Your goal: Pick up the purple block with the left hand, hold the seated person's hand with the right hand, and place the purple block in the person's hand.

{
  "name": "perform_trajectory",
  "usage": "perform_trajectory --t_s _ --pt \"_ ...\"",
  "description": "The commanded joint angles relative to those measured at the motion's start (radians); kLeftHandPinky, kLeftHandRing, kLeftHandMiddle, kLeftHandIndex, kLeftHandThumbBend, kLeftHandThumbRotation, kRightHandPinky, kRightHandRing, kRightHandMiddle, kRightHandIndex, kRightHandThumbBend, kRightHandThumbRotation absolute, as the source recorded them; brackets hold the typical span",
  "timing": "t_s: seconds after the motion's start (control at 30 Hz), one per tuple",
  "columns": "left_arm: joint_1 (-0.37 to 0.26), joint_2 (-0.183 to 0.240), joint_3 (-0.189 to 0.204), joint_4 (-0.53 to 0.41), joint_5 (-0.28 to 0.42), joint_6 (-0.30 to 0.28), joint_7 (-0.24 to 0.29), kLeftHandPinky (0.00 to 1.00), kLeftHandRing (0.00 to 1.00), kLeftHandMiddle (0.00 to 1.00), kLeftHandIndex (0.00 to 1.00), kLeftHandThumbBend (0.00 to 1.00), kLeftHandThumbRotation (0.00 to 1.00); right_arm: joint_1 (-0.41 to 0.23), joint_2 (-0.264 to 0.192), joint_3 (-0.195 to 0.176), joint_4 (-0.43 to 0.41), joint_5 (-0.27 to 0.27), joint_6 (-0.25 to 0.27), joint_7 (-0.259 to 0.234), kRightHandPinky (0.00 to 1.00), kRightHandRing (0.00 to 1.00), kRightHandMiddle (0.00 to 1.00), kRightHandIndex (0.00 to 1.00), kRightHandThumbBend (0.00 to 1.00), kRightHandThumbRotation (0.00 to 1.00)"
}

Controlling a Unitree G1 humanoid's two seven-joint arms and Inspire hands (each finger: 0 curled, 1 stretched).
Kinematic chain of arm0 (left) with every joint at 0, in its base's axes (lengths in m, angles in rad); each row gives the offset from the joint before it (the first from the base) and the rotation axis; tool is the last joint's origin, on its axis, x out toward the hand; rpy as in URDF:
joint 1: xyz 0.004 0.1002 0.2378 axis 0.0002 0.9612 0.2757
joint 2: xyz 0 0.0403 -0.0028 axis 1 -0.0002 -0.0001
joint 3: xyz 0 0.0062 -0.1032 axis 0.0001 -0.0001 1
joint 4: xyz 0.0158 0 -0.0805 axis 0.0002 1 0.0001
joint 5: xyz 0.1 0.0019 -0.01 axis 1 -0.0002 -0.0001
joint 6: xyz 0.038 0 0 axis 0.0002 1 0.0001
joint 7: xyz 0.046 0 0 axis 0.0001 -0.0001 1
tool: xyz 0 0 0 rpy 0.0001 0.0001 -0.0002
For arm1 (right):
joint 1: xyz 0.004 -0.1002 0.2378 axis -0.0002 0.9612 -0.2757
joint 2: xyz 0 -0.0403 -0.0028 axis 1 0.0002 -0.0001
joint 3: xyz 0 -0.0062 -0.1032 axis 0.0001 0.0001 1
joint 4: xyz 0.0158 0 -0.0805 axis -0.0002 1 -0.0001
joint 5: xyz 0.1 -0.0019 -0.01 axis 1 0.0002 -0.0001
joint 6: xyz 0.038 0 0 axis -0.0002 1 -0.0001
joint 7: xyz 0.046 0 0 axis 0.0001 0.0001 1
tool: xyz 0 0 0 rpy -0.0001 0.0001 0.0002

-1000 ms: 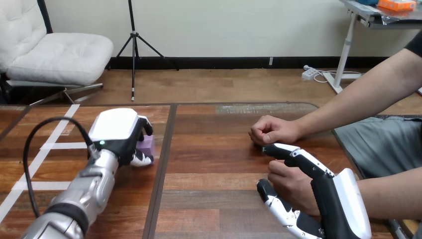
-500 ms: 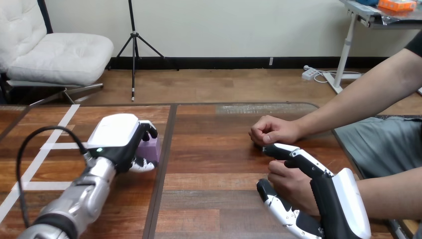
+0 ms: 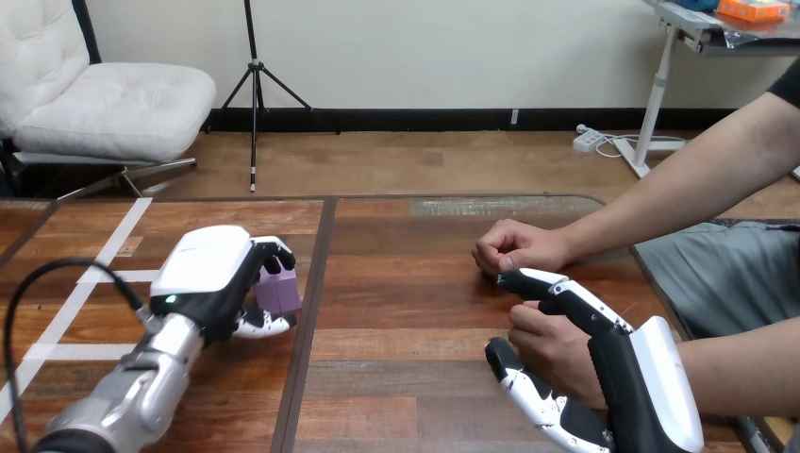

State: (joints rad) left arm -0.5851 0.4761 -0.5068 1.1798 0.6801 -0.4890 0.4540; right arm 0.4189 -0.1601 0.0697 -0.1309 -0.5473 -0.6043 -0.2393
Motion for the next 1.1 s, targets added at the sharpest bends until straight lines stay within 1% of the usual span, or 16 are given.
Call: perform_trajectory --t_s 0.0,0.13,0.3,0.5,0.83,1.07 --pt "0.070 -0.045 -0.031 -0.024 0.013 -0.037 -0.036 0.51 0.62 0.67 0.67 0.63 0.18 -0.039 -0.001 -0.003 -0.046 0.006 -0.004 -0.005 0.71 0.74 0.75 0.73 0.45 0.47" --pt "0.081 -0.041 -0.025 -0.035 0.011 -0.043 -0.037 0.51 0.62 0.67 0.66 0.63 0.19 -0.039 -0.002 -0.004 -0.049 -0.007 0.001 -0.008 0.71 0.74 0.75 0.73 0.45 0.47" --pt "0.091 -0.036 -0.019 -0.047 0.010 -0.052 -0.033 0.51 0.61 0.66 0.66 0.64 0.19 -0.039 -0.001 -0.002 -0.049 -0.003 0.001 -0.005 0.71 0.74 0.75 0.73 0.45 0.48" --pt "0.096 -0.026 -0.018 -0.068 0.010 -0.048 -0.048 0.49 0.61 0.65 0.66 0.64 0.20 -0.042 -0.001 0.002 -0.043 0.009 -0.007 -0.002 0.72 0.75 0.75 0.73 0.45 0.47" --pt "0.114 -0.010 -0.004 -0.117 -0.003 -0.062 -0.071 0.49 0.61 0.66 0.67 0.63 0.23 -0.050 -0.004 0.007 -0.026 0.026 -0.021 -0.002 0.73 0.75 0.75 0.73 0.44 0.45" --pt "0.124 -0.002 0.007 -0.147 -0.009 -0.076 -0.070 0.49 0.61 0.66 0.67 0.64 0.25 -0.052 -0.002 0.009 -0.022 0.027 -0.018 -0.003 0.73 0.75 0.75 0.73 0.44 0.45"
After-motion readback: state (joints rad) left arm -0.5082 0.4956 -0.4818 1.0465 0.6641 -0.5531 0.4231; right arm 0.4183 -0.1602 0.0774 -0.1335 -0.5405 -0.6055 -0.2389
